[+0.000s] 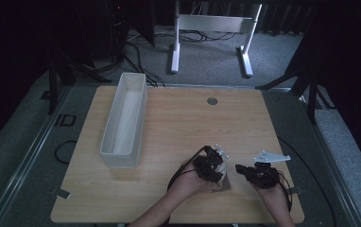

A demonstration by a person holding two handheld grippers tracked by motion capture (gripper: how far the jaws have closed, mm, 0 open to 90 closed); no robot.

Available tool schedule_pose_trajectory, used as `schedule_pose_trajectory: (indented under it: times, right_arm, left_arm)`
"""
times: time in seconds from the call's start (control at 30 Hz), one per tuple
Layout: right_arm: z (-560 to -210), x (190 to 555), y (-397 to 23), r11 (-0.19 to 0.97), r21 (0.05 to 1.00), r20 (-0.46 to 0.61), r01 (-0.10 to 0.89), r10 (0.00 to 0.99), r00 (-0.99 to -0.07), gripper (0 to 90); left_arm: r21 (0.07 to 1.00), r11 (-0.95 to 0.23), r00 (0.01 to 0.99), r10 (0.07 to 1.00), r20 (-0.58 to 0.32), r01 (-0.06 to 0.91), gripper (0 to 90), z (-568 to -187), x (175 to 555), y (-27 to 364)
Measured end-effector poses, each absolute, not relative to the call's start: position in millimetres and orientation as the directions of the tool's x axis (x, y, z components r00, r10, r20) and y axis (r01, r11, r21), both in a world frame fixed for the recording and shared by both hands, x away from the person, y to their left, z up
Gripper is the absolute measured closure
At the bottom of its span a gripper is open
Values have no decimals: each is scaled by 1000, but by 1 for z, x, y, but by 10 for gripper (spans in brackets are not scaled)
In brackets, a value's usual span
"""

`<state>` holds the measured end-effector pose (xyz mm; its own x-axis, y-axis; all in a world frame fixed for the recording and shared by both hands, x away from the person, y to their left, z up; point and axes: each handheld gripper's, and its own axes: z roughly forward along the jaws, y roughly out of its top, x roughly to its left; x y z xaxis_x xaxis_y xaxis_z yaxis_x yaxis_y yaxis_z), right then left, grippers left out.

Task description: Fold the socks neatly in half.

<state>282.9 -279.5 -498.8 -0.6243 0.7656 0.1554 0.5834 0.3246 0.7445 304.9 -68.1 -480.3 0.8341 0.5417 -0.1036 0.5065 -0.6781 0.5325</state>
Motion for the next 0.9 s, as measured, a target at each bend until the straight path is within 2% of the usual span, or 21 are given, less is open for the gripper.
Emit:
schedule_pose_trajectory:
  times: [0.1,0.2,0.4,0.63,0.9]
  right_arm:
    - [-493,282,-282,312,758,152,573,770,-620,900]
    - [-489,281,-280,314,763,147,565,767,-625,899]
    - [-480,278,-271,312,785,145,536,749,-647,881]
    - [-473,278,-256,324,795,142,513,723,-676,837]
    - [-488,292,-227,361,755,159,548,710,-686,718]
  left_arm:
    - [556,-672,842,531,-100,490,548,-474,300,-67]
    - [575,-665,847,522,-97,476,547,-465,296,-63]
    - [577,-677,853,518,-68,457,552,-455,292,-49]
    - [548,-687,849,520,-88,477,568,-473,295,-42]
    - [539,-686,845,525,-97,488,620,-489,296,-40]
